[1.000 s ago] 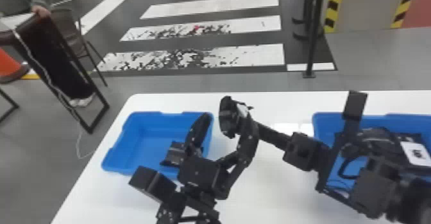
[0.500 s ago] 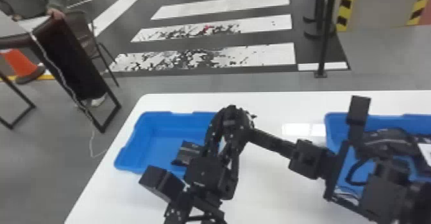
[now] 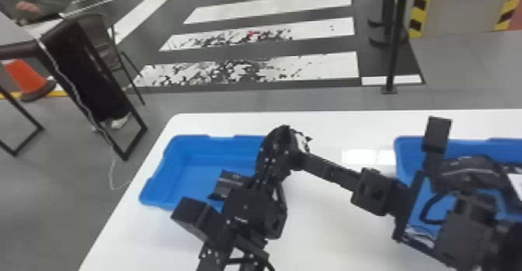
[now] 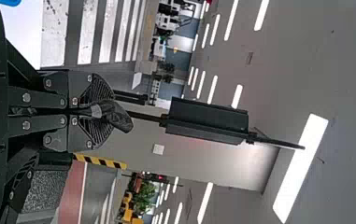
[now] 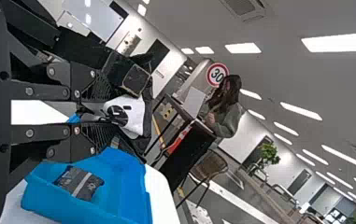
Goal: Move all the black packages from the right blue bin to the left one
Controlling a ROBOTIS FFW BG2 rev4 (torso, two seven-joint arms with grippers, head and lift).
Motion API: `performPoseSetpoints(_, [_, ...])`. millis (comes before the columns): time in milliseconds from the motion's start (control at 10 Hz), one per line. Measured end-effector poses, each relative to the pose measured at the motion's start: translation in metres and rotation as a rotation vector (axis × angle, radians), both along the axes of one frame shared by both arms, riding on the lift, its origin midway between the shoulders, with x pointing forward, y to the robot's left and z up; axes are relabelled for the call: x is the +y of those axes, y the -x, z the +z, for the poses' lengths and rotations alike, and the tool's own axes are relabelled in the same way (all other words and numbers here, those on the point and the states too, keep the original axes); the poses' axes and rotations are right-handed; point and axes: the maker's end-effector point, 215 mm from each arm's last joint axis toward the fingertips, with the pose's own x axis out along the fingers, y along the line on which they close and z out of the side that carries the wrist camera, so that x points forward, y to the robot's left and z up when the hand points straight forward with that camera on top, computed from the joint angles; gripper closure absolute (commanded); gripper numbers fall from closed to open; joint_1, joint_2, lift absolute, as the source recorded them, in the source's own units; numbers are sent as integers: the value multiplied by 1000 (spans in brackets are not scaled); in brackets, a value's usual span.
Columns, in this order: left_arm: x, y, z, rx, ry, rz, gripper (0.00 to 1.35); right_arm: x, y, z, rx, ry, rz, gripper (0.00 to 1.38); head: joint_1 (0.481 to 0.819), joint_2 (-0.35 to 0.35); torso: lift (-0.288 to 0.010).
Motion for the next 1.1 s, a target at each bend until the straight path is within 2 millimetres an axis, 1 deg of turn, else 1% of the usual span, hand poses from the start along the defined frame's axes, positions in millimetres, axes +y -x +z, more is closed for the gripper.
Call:
performPoseSetpoints(100, [25, -14, -7, -3, -66, 60, 1216, -6, -7, 1, -17, -1, -25, 193, 695, 312, -132])
performPoseSetpoints(200, [58, -33, -17, -11, -149, 139, 1216, -13, -14, 1, -29, 4, -50, 61, 695, 323, -132])
performPoseSetpoints(300, [98, -52, -28, -20, -249, 236, 1216, -21, -19, -1, -32, 5, -72, 107, 695, 350, -132])
performPoseSetpoints(400, [141, -70, -45, 2, -365, 329, 1134, -30, -25, -4, -31, 10, -99, 113, 695, 350, -132])
performPoseSetpoints(500, [180, -81, -76, 83, -436, 399, 547, -47, -36, -9, -50, 41, -143, 110, 695, 350, -132])
performPoseSetpoints(600, [204, -81, -100, 160, -438, 432, 51, -79, -57, -14, -105, 123, -221, 110, 695, 350, -132])
performPoseSetpoints(700, [205, -74, -101, 151, -414, 433, 68, -125, -81, -23, -161, 259, -325, 113, 695, 349, -132])
performPoseSetpoints(800, [191, -68, -91, 101, -364, 409, 173, -174, -100, -36, -182, 387, -427, 114, 695, 278, -132])
performPoseSetpoints(900, [169, -62, -79, 56, -299, 368, 180, -220, -114, -48, -186, 495, -519, 114, 695, 199, -132])
performPoseSetpoints(1000, [147, -52, -68, 33, -240, 325, 180, -262, -123, -55, -189, 613, -605, 116, 695, 158, -132])
performPoseSetpoints(1100, [126, -41, -60, 23, -188, 284, 180, -294, -127, -59, -185, 729, -676, 116, 695, 84, -132])
